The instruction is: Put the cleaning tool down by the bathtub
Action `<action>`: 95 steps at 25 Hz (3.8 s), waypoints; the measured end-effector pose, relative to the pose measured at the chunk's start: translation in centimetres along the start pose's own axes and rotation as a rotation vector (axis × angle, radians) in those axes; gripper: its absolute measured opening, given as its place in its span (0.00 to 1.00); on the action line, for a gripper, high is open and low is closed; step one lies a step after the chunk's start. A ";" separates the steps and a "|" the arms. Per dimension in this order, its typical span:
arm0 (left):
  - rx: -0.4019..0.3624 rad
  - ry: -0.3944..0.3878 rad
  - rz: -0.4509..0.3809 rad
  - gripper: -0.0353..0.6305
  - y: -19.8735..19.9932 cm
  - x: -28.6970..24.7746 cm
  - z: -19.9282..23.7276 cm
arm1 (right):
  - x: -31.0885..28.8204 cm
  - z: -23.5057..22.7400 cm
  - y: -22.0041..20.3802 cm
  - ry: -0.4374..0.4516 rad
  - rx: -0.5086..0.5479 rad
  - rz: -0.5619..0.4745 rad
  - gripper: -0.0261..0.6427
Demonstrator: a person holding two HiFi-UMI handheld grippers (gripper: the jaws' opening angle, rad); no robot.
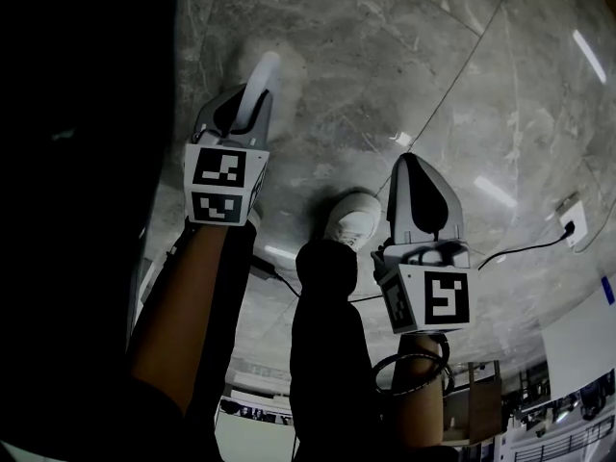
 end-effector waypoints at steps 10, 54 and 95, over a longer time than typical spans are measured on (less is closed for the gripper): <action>-0.024 -0.020 -0.023 0.29 0.9 1.4 0.2 | 1.3 0.3 0.6 -0.004 0.005 -0.002 0.07; -0.016 0.026 -0.266 0.09 16.6 25.1 -4.9 | 19.0 11.9 16.5 -0.020 0.042 -0.209 0.07; -0.135 0.034 -0.557 0.05 31.8 48.0 -5.4 | 32.4 21.4 31.8 0.047 0.155 -0.429 0.07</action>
Point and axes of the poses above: the fingertips, and each gripper's own axes: x backward along the fingers, z to its left, y out of its top, the point moved 7 cm from there along x, backward along the fingers, and after that the axes turned 4 degrees about -x, right-handed, at the moved point
